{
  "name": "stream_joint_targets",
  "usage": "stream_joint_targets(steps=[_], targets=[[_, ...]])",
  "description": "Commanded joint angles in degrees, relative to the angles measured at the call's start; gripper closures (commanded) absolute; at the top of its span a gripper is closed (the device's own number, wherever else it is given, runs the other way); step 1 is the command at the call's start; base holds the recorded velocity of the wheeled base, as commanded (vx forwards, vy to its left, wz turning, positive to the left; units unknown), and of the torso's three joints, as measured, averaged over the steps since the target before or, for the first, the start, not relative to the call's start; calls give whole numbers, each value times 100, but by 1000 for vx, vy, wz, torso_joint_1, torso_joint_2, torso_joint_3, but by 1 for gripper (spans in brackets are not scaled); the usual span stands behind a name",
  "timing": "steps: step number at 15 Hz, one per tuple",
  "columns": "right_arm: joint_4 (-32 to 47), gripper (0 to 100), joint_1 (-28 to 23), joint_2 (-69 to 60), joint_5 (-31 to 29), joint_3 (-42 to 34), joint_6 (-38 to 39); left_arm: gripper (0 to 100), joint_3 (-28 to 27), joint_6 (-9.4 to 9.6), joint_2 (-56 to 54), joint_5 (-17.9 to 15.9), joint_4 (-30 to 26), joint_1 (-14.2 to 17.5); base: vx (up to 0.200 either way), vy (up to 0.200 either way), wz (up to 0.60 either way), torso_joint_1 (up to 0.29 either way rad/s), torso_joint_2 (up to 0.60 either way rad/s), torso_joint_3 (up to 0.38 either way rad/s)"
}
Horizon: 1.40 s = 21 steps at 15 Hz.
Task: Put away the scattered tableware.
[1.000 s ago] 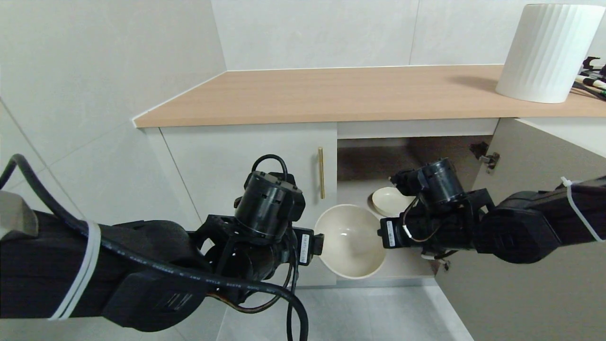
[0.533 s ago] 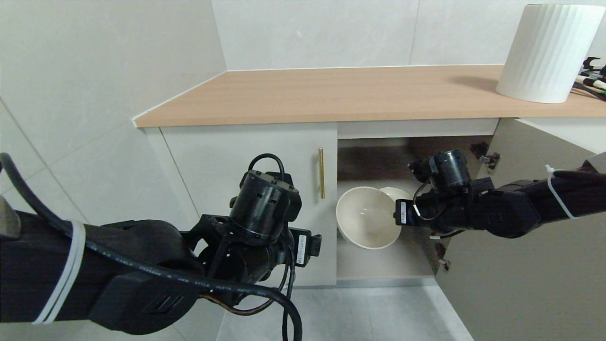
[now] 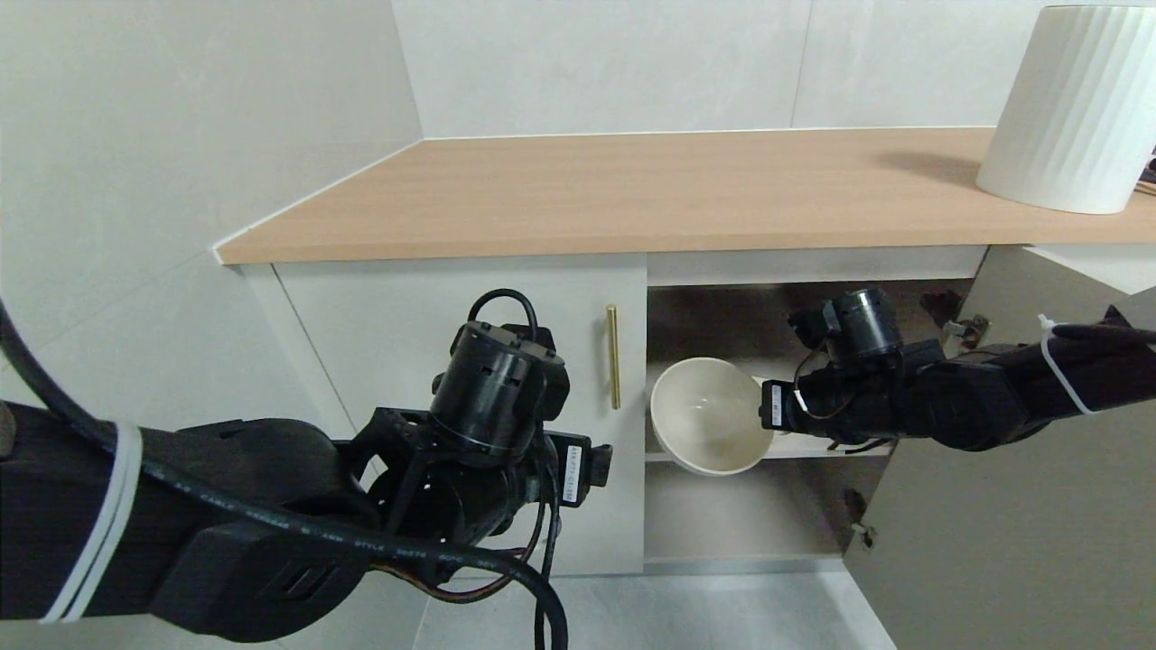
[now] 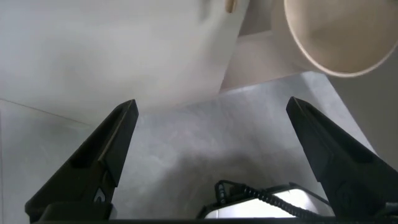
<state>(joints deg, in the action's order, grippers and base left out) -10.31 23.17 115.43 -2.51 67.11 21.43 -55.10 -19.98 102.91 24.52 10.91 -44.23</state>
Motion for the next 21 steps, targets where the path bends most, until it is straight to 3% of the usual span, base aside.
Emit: stream_joint_targets(steps=[1,11,16,21], targets=[[38,100,-217,129,-83,180,1,0,-1,-6,-34,1,8,2,0,0,0,0,0,0],[1831,100,-1025,1306,-707,2324,1689,0,-9,-6,9,1,8,63,0,0,0,0,0,0],[1893,100,-1122,1746,-1058,2729,1926,0,-18,-6,9,1,8,90,0,0,0,0,0,0],[1831,100,-1148,2009,-1023,2957,2040,0,-18,-6,18,1,8,99,0,0,0,0,0,0]])
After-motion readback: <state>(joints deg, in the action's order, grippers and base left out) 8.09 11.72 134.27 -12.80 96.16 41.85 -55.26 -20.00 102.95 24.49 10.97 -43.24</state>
